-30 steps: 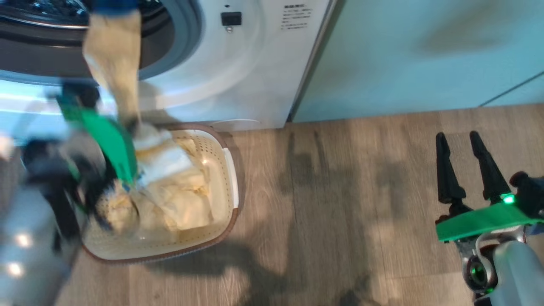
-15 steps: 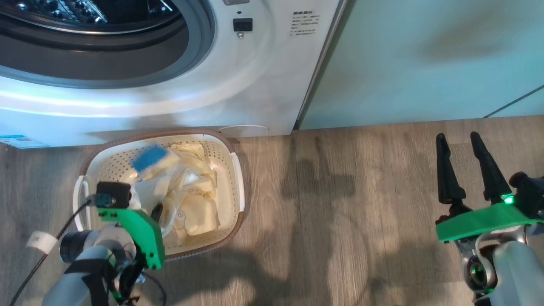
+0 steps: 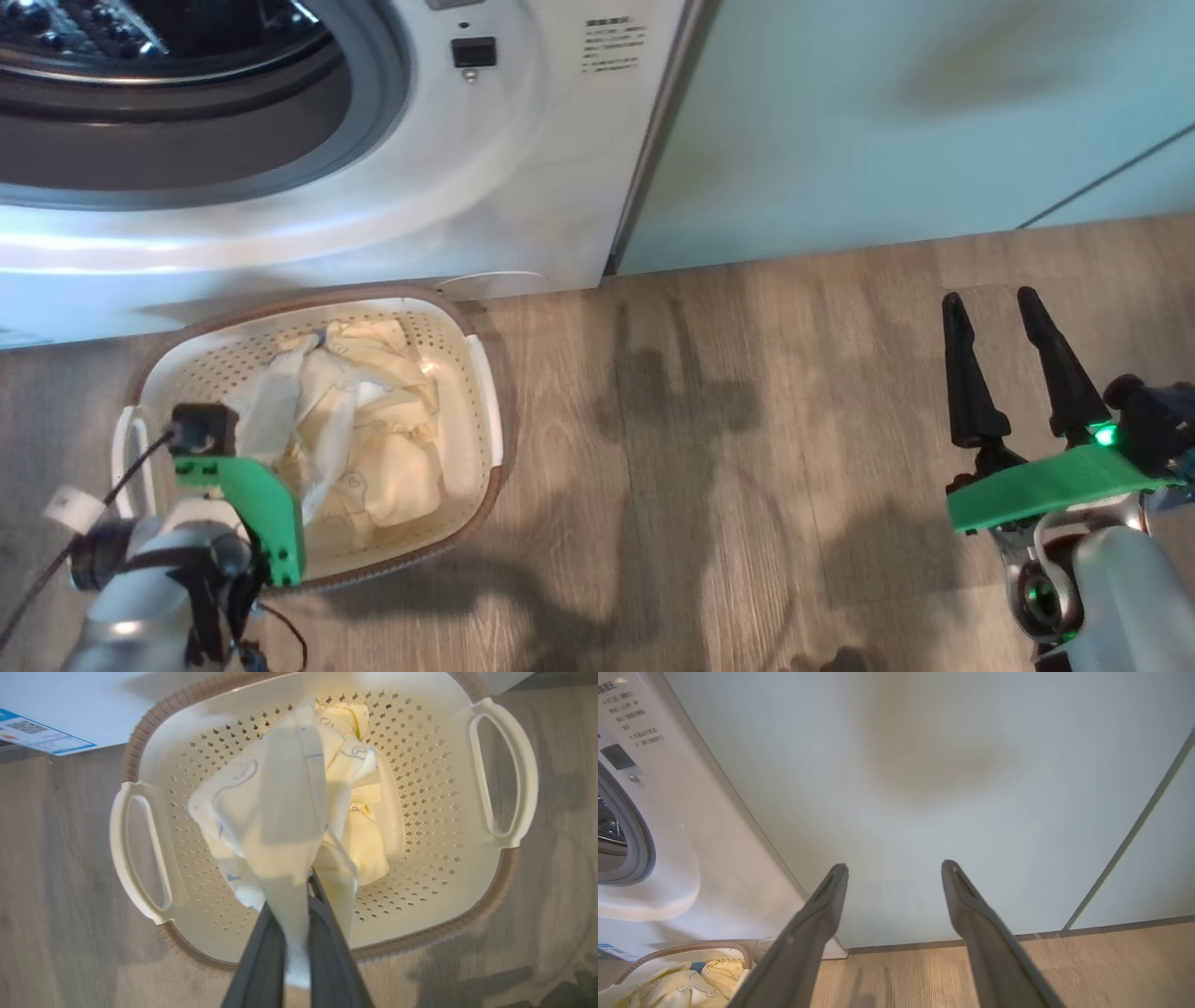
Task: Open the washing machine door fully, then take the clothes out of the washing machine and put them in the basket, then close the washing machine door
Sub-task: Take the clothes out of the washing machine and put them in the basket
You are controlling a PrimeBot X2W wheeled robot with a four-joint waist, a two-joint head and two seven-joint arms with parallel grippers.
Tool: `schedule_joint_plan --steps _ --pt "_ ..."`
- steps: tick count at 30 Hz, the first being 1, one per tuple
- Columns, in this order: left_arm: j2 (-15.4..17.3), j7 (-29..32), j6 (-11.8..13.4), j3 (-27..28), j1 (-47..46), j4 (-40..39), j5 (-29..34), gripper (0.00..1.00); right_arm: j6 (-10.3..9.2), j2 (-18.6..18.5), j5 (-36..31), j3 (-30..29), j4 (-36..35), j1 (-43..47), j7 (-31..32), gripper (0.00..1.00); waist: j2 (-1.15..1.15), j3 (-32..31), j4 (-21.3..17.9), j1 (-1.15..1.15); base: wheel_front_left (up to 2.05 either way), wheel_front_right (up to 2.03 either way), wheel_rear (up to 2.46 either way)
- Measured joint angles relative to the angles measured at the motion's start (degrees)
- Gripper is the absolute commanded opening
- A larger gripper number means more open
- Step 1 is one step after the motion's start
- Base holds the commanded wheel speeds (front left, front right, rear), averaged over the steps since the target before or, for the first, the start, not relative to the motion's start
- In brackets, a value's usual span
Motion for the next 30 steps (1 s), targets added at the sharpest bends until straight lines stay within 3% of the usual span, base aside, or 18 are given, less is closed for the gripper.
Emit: schedule_joint_plan --steps 4,8,9,10,11,12,24,30 --pt "-2.1 -2.2 -1.8 -0.8 -0.8 6.3 -0.3 0.0 0.0 0.0 0.0 0.0 0.0 0.0 0.0 1.0 0.0 0.2 -1.0 0.0 0.0 0.0 0.0" --pt "-2.7 -4.0 -2.7 -1.0 -2.4 10.7 -0.6 0.29 0.0 0.0 0.0 0.0 0.0 0.0 0.0 1.0 0.0 0.4 -1.3 0.0 0.0 0.0 0.0" --pt "-2.7 -4.6 -2.7 -1.1 -2.8 11.3 -0.6 0.41 0.0 0.0 0.0 0.0 0.0 0.0 0.0 1.0 0.0 0.4 -1.4 0.0 0.0 0.0 0.0" --pt "-2.7 -5.2 -2.7 -1.1 -3.0 11.8 -0.6 0.41 0.0 0.0 0.0 0.0 0.0 0.0 0.0 1.0 0.0 0.4 -1.4 0.0 0.0 0.0 0.0" --pt "-2.8 -5.9 -2.7 -1.1 -3.3 12.3 -0.6 0.76 0.0 0.0 0.0 0.0 0.0 0.0 0.0 1.0 0.0 0.3 -1.4 0.0 0.0 0.0 0.0" --pt "-2.9 -6.6 -2.7 -1.1 -3.6 12.7 -0.6 1.0 0.0 0.0 0.0 -0.1 0.0 0.0 0.0 1.0 0.0 0.3 -1.4 0.0 0.0 0.0 0.0" --pt "-3.7 -10.6 -2.3 -0.8 -3.9 14.5 -1.8 1.0 0.0 0.0 -0.1 -0.7 0.6 0.1 0.0 1.0 0.0 -1.9 -0.1 0.0 0.0 0.0 0.0" --pt "-2.7 -14.0 -3.3 0.7 -4.0 14.3 -3.2 1.0 0.0 0.0 -0.1 -1.2 0.8 1.2 0.0 1.0 0.0 -4.4 0.9 0.0 0.0 0.0 0.0"
